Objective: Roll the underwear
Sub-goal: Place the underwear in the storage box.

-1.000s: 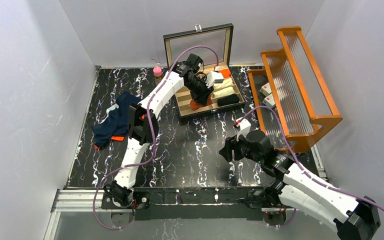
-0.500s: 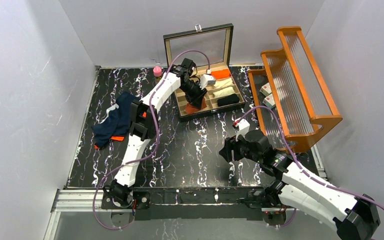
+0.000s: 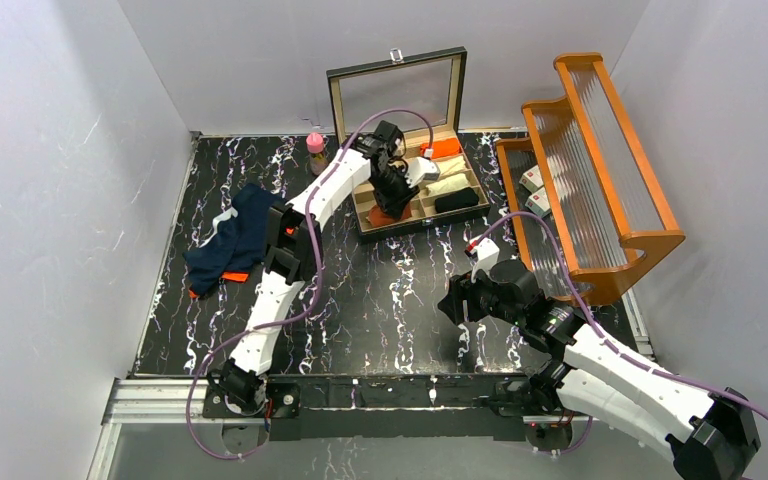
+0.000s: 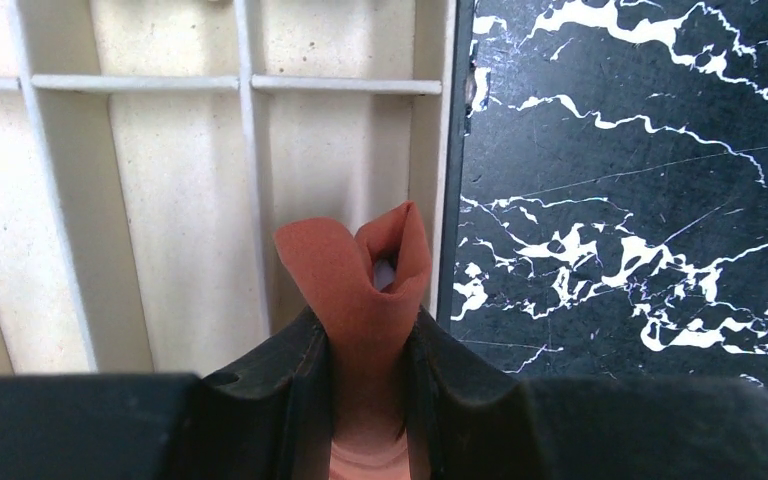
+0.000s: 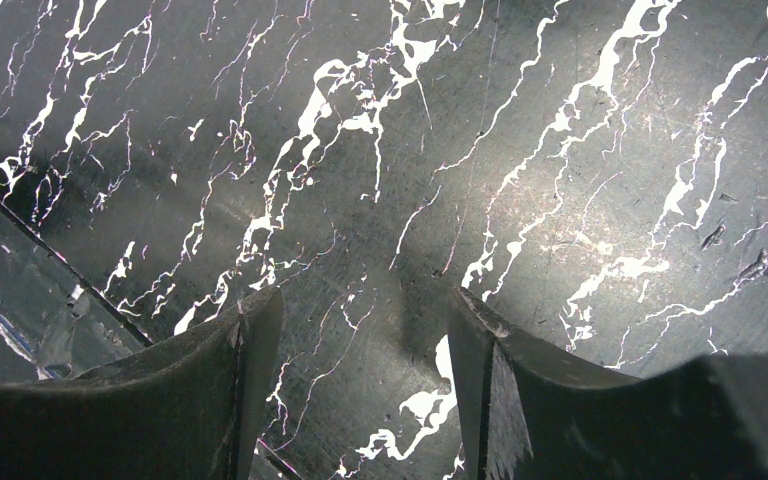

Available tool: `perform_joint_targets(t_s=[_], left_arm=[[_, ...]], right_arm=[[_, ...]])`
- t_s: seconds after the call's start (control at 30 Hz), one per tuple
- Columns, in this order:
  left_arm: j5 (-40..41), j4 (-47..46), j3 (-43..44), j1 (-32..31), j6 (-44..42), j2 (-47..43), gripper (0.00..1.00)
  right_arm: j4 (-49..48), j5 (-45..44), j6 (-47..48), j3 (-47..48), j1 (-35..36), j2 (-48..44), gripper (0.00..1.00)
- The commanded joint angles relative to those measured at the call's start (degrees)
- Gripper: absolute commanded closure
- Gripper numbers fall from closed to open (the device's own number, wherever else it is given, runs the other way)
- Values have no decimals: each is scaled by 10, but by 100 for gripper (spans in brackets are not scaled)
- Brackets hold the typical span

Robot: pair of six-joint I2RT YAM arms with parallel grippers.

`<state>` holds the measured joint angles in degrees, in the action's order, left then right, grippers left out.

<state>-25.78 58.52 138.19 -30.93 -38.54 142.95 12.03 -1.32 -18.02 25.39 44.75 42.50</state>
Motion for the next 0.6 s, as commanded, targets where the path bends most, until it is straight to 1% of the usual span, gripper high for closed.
perform_joint_targets(t_s=[0.0, 0.07, 0.1, 0.17, 0.2, 0.3, 0.43, 0.5, 0.53, 0.57], left_arm=[[35, 13, -2, -18, -29, -1, 100], [43, 12, -2, -23, -30, 0, 100], [48, 11, -4, -25, -30, 0, 97], [64, 6, -6, -29, -23, -1, 86], [68, 5, -7, -30, -21, -2, 82], [73, -3, -9, -31, -13, -9, 62], [76, -12, -13, -31, -8, -22, 46], [76, -13, -13, -32, -5, -27, 28], [76, -13, -13, -32, -4, -29, 24], [78, -13, -14, -32, -3, -31, 23]], right_arm=[[-17, -2, 3, 5, 1, -2, 31], [-16, -2, 3, 5, 2, -2, 31], [-16, -2, 3, 5, 2, -2, 31], [-16, -2, 3, 5, 2, -3, 31], [-16, -2, 3, 5, 2, -4, 31], [-16, -3, 3, 4, 2, -7, 31], [-15, -3, 3, 4, 2, -8, 31], [-16, -3, 3, 4, 1, -8, 31], [-16, -3, 2, 4, 2, -8, 31], [-16, -3, 2, 3, 2, -7, 31]])
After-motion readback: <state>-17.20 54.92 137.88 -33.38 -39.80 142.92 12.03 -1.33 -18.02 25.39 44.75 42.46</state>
